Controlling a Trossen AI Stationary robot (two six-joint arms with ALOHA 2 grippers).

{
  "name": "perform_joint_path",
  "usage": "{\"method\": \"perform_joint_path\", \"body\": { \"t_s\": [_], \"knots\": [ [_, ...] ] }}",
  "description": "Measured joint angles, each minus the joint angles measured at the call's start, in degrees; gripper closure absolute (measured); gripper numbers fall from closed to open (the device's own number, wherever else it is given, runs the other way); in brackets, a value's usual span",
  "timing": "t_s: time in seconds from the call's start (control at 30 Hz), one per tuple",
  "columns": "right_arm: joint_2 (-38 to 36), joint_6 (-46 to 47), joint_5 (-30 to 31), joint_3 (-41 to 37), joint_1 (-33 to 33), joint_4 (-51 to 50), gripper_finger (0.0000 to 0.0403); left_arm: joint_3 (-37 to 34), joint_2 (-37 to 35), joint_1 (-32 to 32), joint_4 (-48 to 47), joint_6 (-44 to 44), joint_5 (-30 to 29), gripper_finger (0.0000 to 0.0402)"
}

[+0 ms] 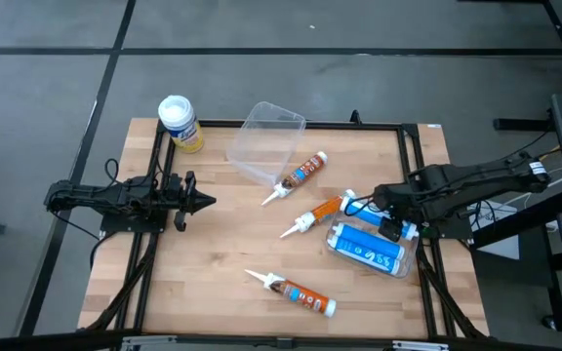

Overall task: Pick & place silicon tubes, Sealant and Lysol wipes
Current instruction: Put the blue sealant into the transparent bin

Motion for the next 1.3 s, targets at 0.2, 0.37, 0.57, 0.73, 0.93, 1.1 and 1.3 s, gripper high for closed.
{"method": "perform_joint_path", "body": {
  "t_s": [0.2,0.37,0.57,0.73,0.93,1.1,1.3],
  "knots": [
    [-0.8,-0.4,-0.5,-2.1,0.0,2.6,0.0184,0.0,0.0,0.0,0.0,0.0,0.0,0.0393],
    [-0.7,-1.4,-0.5,-2.3,0.0,3.0,0.0184,0.0,0.0,0.0,0.0,0.0,0.0,0.0395],
    [-0.7,-1.4,-0.5,-2.3,0.0,3.0,0.0184,0.0,0.0,0.0,0.0,0.0,0.0,0.0391],
    [-0.7,-1.4,-0.7,-2.3,0.0,2.5,0.0184,0.0,0.0,0.0,0.0,0.0,0.0,0.0393],
    [-0.7,-1.4,-1.4,-3.6,0.0,2.7,0.0184,0.0,0.0,0.0,0.0,0.0,0.0,0.0395],
    [-0.7,-1.3,-3.3,-9.0,0.0,7.5,0.0184,0.0,0.0,0.0,0.0,0.0,0.0,0.0391],
    [-0.7,-1.2,-3.0,-15.6,-0.1,15.3,0.0184,0.0,0.0,0.0,0.0,0.0,0.0,0.0393]
  ]
}}
